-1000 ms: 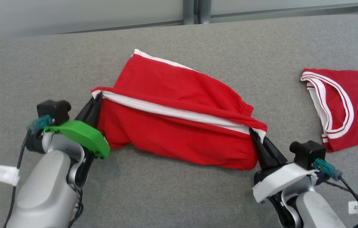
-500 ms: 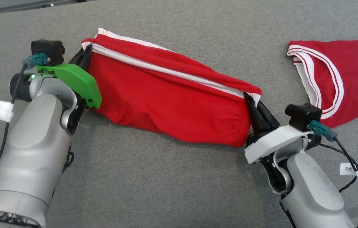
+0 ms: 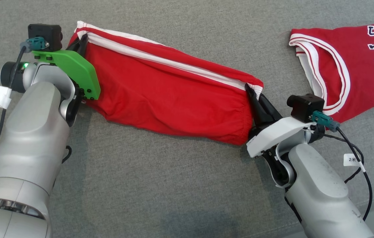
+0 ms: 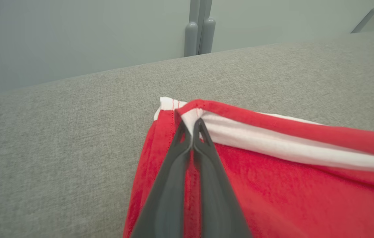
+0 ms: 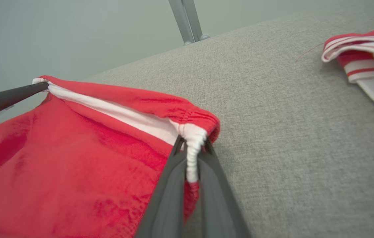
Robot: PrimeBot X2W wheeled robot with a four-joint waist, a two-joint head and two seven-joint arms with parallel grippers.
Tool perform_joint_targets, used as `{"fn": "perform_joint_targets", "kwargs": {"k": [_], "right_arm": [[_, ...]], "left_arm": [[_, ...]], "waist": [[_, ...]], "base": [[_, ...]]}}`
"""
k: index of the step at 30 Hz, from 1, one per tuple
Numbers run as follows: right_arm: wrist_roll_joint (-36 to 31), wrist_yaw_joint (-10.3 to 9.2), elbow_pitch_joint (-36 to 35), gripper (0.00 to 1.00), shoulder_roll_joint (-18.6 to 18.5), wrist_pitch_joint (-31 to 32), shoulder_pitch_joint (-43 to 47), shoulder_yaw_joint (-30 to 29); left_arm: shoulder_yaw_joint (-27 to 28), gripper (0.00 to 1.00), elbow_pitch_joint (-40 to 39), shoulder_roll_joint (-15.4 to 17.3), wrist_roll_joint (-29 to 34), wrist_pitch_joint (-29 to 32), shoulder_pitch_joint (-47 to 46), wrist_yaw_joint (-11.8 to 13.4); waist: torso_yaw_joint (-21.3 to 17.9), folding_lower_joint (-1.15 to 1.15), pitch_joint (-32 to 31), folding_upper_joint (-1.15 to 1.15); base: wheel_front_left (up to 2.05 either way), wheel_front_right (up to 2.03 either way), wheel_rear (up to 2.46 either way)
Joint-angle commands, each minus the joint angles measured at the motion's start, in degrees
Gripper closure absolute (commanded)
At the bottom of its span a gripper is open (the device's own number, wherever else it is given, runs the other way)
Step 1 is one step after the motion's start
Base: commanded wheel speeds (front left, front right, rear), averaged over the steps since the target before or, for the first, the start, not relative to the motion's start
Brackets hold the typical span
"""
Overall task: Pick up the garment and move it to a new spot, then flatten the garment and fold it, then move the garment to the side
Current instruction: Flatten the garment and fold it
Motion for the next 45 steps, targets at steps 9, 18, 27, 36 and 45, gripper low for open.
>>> {"fn": "perform_joint_targets", "kwargs": {"k": [9,18,27,36,45], "right_arm": [[0.22,-0.02,2.04,0.0,-0.19,-1.23,-2.34,1.29],[-2.22,-0.02,0.88,0.0,-0.2,-1.35,-0.41,-0.86],[-4.75,-0.01,-1.52,0.0,-0.18,-0.82,3.32,-4.53],[-7.67,-0.01,-9.64,0.0,-0.18,2.15,8.7,-9.04],[-9.02,-0.01,-20.32,0.0,-0.18,6.07,14.18,-13.12]], "left_arm": [[-0.17,0.0,4.65,-1.55,-0.54,-2.86,-2.38,0.1],[-1.06,0.0,6.88,-2.44,-1.44,-3.94,-0.28,-0.33],[-2.22,0.0,7.52,-2.83,-2.63,-2.91,2.74,-0.48],[-3.02,0.0,7.85,-1.16,-4.82,-0.04,4.54,-0.48],[-3.12,0.0,9.06,-0.44,-6.43,6.66,5.22,-0.49]], "waist": [[0.66,0.0,-0.7,0.61],[1.73,0.0,-2.54,0.61],[2.55,0.0,-4.37,0.61],[1.67,0.0,-5.4,0.61],[1.1,0.0,-6.07,0.61]], "base": [[0.0,0.0,0.0],[0.0,0.0,0.0],[0.0,0.0,0.0],[0.0,0.0,0.0],[0.0,0.0,0.0]]}}
